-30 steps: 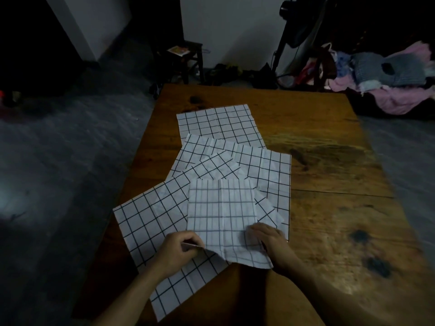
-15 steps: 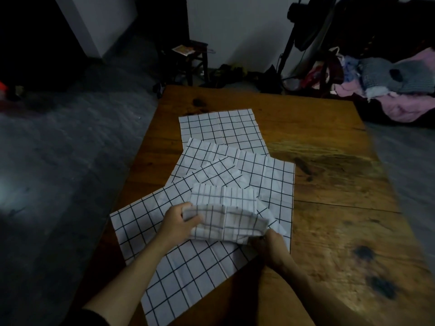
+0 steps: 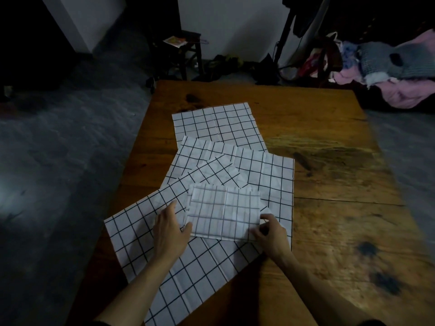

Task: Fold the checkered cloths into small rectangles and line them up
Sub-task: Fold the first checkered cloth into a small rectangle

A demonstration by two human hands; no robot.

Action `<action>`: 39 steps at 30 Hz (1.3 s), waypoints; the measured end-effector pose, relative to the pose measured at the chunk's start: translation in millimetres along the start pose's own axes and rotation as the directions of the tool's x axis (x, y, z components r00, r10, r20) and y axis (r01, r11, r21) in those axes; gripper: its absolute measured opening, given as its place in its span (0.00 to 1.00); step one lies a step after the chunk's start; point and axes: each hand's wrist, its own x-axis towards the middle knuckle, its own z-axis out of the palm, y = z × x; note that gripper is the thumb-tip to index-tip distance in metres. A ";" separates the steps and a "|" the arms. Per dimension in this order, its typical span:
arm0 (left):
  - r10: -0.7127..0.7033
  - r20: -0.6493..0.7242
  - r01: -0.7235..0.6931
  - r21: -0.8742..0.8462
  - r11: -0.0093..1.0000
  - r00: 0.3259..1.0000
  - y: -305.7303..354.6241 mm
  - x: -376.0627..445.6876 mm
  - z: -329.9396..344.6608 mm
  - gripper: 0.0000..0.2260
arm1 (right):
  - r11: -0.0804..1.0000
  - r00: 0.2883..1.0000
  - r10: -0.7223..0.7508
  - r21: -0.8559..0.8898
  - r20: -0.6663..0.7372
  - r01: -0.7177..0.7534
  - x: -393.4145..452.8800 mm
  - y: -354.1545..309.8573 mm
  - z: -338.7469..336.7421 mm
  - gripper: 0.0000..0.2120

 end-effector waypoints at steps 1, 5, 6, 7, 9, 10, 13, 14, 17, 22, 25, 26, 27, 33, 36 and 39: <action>0.030 0.008 -0.030 0.030 0.999 1.000 -3.1 -2.4 1.2 0.31 | 1.000 1.000 0.014 0.004 -0.005 -0.014 1.1 0.0 -0.2 0.18; 0.228 0.061 -0.235 0.209 0.949 0.972 -5.9 -12.9 8.1 0.22 | 1.000 1.000 0.025 0.009 0.007 -0.025 2.7 0.0 -3.0 0.21; 0.262 0.080 -0.273 0.242 0.931 0.962 -4.1 -15.5 10.1 0.22 | 1.000 1.000 0.017 -0.001 0.007 -0.017 2.8 0.4 -3.3 0.20; 0.293 0.101 -0.310 0.268 0.912 0.951 -1.0 -17.6 12.0 0.21 | 1.000 1.000 0.012 -0.006 0.005 -0.012 3.1 0.1 -3.2 0.20; 0.336 0.128 -0.360 0.287 0.888 0.933 5.7 -20.0 17.0 0.19 | 1.000 1.000 0.000 -0.006 -0.014 0.000 3.8 -3.4 -2.3 0.18; 0.347 0.136 -0.372 0.288 0.882 0.928 9.5 -20.5 18.8 0.19 | 1.000 0.999 -0.017 -0.019 -0.037 0.017 4.1 -6.1 -1.4 0.17; 0.363 0.166 -0.397 0.278 0.875 0.917 16.6 -19.4 22.4 0.19 | 0.973 0.989 -0.128 -0.202 -0.078 0.110 3.7 -15.1 3.1 0.18; 0.385 0.177 -0.421 0.286 0.861 0.906 17.7 -18.8 24.1 0.19 | 0.945 0.977 -0.203 -0.275 -0.068 0.177 2.9 -17.5 5.3 0.18; 0.448 0.274 -0.521 0.337 0.784 0.851 29.1 -22.3 29.0 0.24 | 0.805 0.898 -0.439 -0.437 0.018 0.402 -3.2 -24.4 14.8 0.20; 0.404 0.522 -0.650 0.477 0.592 0.751 48.9 -39.9 39.4 0.32 | 0.703 0.877 -0.425 -0.530 0.223 0.475 1.5 -17.9 45.8 0.28; 0.379 0.571 -0.672 0.486 0.559 0.728 37.6 -48.6 50.2 0.34 | 0.703 0.900 -0.319 -0.563 0.298 0.435 5.4 -6.4 53.6 0.31; 0.373 0.572 -0.667 0.482 0.568 0.731 30.2 -48.7 53.0 0.34 | 0.717 0.908 -0.289 -0.561 0.302 0.414 4.8 -4.7 53.5 0.32; 0.372 0.564 -0.660 0.481 0.577 0.737 22.6 -47.4 54.3 0.34 | 0.710 0.911 -0.276 -0.573 0.308 0.409 2.7 -4.7 52.5 0.33; 0.315 0.516 -0.589 0.549 0.593 0.797 -15.6 -45.5 38.3 0.34 | 0.688 0.938 -0.230 -0.639 0.258 0.344 -3.6 6.2 42.4 0.32; 0.289 0.482 -0.551 0.593 0.587 0.827 -32.9 -50.7 23.0 0.34 | 0.668 0.948 -0.199 -0.674 0.250 0.317 -5.3 15.1 29.1 0.32; 0.279 0.469 -0.535 0.610 0.585 0.838 -47.9 -54.4 11.5 0.33 | 0.675 0.952 -0.186 -0.672 0.245 0.305 -5.8 24.9 17.3 0.32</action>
